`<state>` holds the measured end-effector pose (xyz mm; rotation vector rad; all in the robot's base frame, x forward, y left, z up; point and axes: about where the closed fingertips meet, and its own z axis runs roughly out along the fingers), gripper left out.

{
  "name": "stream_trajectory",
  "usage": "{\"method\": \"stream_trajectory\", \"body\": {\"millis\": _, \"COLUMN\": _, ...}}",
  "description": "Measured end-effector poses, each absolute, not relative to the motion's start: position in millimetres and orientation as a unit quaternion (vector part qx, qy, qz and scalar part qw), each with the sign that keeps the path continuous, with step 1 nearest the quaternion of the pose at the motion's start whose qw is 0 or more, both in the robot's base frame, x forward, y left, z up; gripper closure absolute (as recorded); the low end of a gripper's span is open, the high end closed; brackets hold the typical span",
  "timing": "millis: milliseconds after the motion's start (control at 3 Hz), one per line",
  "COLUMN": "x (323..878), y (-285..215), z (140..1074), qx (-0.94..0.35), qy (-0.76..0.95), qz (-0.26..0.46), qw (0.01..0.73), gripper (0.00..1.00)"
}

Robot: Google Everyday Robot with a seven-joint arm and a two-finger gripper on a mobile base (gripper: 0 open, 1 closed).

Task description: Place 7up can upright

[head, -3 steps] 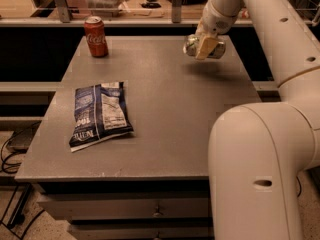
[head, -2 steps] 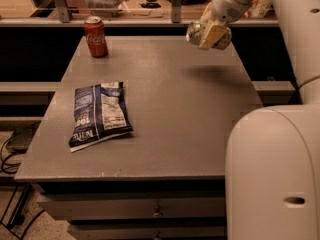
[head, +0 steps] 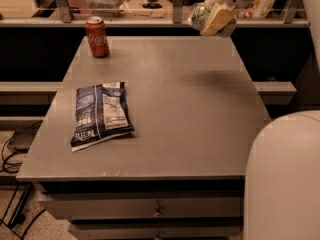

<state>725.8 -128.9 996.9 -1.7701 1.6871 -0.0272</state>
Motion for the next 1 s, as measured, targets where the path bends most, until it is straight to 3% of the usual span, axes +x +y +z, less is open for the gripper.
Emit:
{"method": "stream_trajectory", "body": {"millis": 333, "x": 724.5, "y": -129.8, "z": 993.8, "qx": -0.668, "qy": 0.651, "qz": 0.021, "qw": 0.360, "gripper": 1.00}}
{"method": "stream_trajectory", "body": {"millis": 1000, "x": 710.8, "y": -145.3, "z": 992.4, "qx": -0.562, "qy": 0.643, "qz": 0.199, "qw": 0.481, "gripper": 1.00}}
